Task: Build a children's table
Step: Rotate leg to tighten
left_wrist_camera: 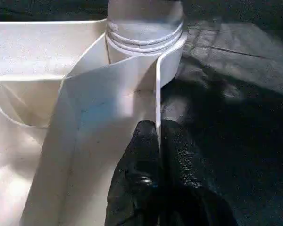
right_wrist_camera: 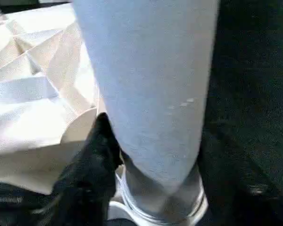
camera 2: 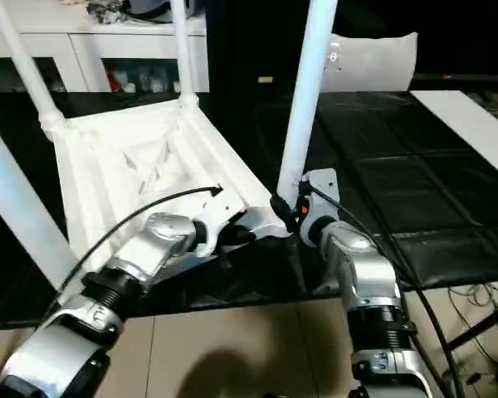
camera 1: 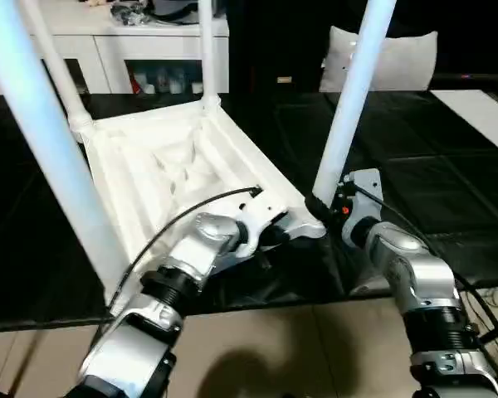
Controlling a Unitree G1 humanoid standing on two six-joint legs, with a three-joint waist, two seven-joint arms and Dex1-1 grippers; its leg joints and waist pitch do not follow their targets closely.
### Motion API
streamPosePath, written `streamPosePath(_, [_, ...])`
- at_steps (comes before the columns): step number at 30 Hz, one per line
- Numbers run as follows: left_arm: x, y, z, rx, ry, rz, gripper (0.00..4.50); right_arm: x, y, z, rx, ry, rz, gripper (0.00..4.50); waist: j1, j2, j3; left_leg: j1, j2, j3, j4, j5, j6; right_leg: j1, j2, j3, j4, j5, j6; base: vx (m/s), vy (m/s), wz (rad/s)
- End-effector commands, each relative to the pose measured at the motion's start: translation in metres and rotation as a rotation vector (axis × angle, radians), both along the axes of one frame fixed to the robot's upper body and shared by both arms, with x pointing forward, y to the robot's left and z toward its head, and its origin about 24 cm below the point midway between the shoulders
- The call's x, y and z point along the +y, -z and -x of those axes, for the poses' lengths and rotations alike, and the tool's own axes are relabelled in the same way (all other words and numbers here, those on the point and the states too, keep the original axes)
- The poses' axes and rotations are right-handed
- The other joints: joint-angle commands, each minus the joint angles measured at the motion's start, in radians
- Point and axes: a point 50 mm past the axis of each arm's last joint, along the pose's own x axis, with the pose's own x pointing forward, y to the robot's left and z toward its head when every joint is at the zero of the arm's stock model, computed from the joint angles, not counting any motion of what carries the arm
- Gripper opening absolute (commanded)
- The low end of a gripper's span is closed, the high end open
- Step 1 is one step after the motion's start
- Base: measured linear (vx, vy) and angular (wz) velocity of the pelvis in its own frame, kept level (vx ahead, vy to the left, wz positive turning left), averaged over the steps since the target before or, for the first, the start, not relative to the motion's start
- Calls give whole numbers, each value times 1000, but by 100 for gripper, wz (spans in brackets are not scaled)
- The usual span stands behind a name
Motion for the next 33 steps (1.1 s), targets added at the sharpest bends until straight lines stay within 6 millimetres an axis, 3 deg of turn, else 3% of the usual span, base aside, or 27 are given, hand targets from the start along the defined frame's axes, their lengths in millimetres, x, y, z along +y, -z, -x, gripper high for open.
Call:
streamPosePath(1, [-24,-18,1,-51,57,84,0,27,6,4,43,-102,-57,304,13,-10,-63,-4,18,0,-77,-221,59,55,-68,49,-66,-421,-79,0,0,0])
streamPosePath(4, [-20,-17,1,-60,69,69,0,23,3,4,25,-97,-70,317,17,-16,-63,-5,14,6,-75,-190,67,52,-64,62,-53,-388,-106,0,0,0])
streamPosePath(7, [-10,-15,-1,-82,93,47,0,9,-3,4,-33,-114,-78,350,29,-16,-67,-6,10,10,-72,-170,78,55,-66,65,-54,-421,-90,0,0,0])
streamPosePath(10, [-2,-12,0,-96,128,23,0,-4,-6,10,-69,-194,-43,367,38,-20,-68,-11,9,12,-70,-133,88,52,-61,70,-44,-382,-90,0,0,0])
streamPosePath(11, [2,-11,1,-98,145,9,0,-9,-7,13,-76,-234,-26,381,46,-9,-71,-8,13,14,-69,-114,95,51,-62,74,-37,-356,-104,0,0,0])
streamPosePath(13, [9,-8,3,-93,178,-10,0,-23,-9,20,-84,-302,-7,395,53,-14,-70,-9,17,14,-69,-105,104,54,-60,76,-35,-329,-108,0,0,0])
streamPosePath(15, [15,-6,7,-88,241,-26,0,-38,-15,25,-97,-365,23,407,65,-12,-72,-6,19,16,-69,-101,110,52,-61,77,-32,-317,-117,0,0,0])
streamPosePath(19, [24,-4,12,-88,351,-51,0,-51,-21,29,-119,-452,85,439,71,-12,-69,-1,21,17,-72,-133,92,48,-59,77,-35,-352,-119,0,0,0])
streamPosePath(24, [38,-5,21,-77,524,-83,0,-62,-29,38,-114,-632,115,439,80,-14,-68,3,24,18,-72,-144,97,46,-60,79,-34,-362,-124,0,0,0])
streamPosePath(25, [41,-6,22,-67,557,-91,0,-63,-30,39,-105,-670,116,422,88,-13,-69,1,27,18,-72,-137,100,47,-62,80,-29,-351,-130,0,0,0])
streamPosePath(30, [48,-8,30,-26,693,-120,0,-59,-28,46,-48,-837,111,385,100,-15,-70,-1,32,20,-71,-122,100,47,-63,83,-21,-316,-152,0,0,0])
streamPosePath(33, [49,-8,30,-24,717,-124,0,-52,-26,48,-40,-884,85,365,110,-15,-70,4,32,21,-71,-119,92,44,-64,84,-22,-330,-150,0,0,0])
